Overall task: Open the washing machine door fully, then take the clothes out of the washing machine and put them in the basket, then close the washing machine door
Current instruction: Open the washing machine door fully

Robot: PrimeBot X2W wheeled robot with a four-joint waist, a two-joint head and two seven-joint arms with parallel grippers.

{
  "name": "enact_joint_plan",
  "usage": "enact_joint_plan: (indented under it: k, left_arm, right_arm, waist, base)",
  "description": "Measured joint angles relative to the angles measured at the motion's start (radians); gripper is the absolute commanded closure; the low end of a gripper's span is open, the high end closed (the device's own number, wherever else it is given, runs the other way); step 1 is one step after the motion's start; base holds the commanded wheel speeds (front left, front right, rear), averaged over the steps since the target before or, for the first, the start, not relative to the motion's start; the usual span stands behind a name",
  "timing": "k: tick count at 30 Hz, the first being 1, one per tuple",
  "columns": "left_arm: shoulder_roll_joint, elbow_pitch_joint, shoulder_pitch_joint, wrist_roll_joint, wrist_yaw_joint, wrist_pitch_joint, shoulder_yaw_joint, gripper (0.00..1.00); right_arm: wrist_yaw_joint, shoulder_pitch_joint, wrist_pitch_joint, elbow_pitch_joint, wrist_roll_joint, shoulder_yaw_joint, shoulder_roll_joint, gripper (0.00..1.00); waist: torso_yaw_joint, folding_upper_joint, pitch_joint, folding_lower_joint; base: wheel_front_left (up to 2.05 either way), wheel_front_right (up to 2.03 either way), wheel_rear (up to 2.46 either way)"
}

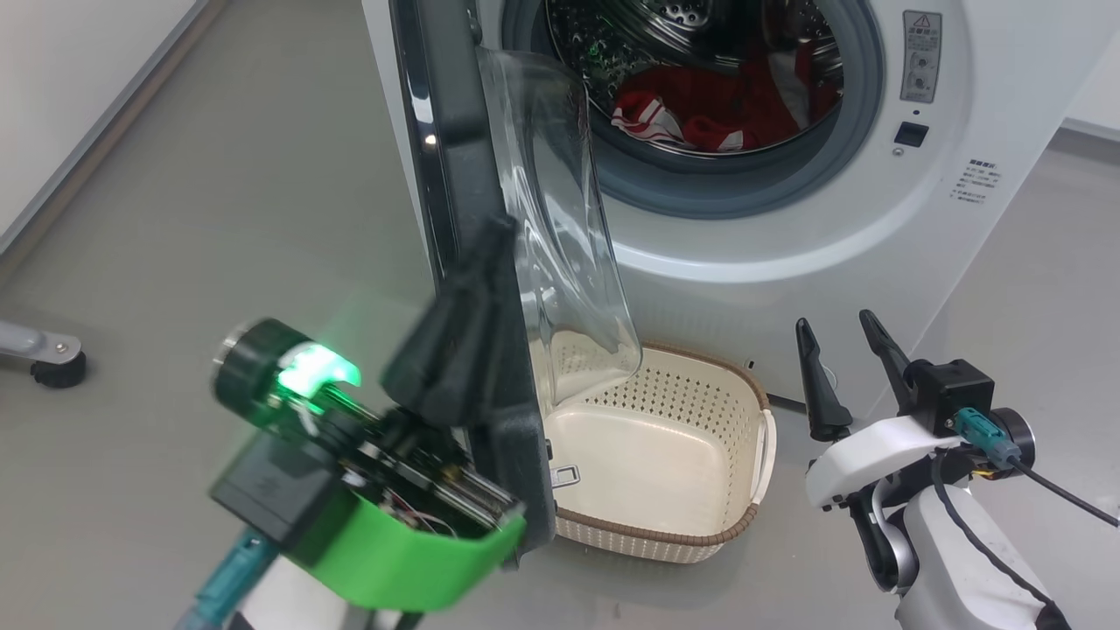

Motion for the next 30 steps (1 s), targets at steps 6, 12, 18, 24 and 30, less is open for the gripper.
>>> enact_joint_plan:
  k: [6,12,18,24,30]
  left_arm:
    - [0.066,-0.046,0.028,-0.076,-0.001,0.091,-0.175,1.0]
    - [0.137,-0.067,0.054,-0.136,-0.001,0.184,-0.261,1.0]
    - [0.193,-0.055,0.106,-0.183,-0.001,0.281,-0.301,1.0]
    - [0.221,-0.015,0.155,-0.224,-0.001,0.35,-0.291,1.0]
    - [0.231,0.009,0.159,-0.241,-0.001,0.365,-0.261,1.0]
  right_arm:
    - [0.0,0.002,0.0,0.003,-0.006,-0.01,0.005,0.0]
    - [0.009,0.003,0.0,0.004,-0.013,-0.018,0.011,0.0]
    - [0.009,0.005,0.0,0.004,-0.018,-0.024,0.015,0.0]
    - [0.011,0.005,0.0,0.005,-0.027,-0.03,0.017,0.0]
    - [0.016,0.005,0.0,0.005,-0.038,-0.036,0.019,0.0]
  waist:
    - [-0.001,0.0,-0.006,0.0]
    - [0.001,0.0,-0.007,0.0]
    - [0.004,0.0,-0.004,0.0]
    - [0.006,0.0,0.007,0.0]
    - [0.006,0.0,0.015,0.0]
  base:
    - [0.0,0.0,0.0]
    - [0.0,0.0,0.0]
    - [0.0,0.0,0.0]
    - [0.0,0.0,0.0]
    - [0.0,0.0,0.0]
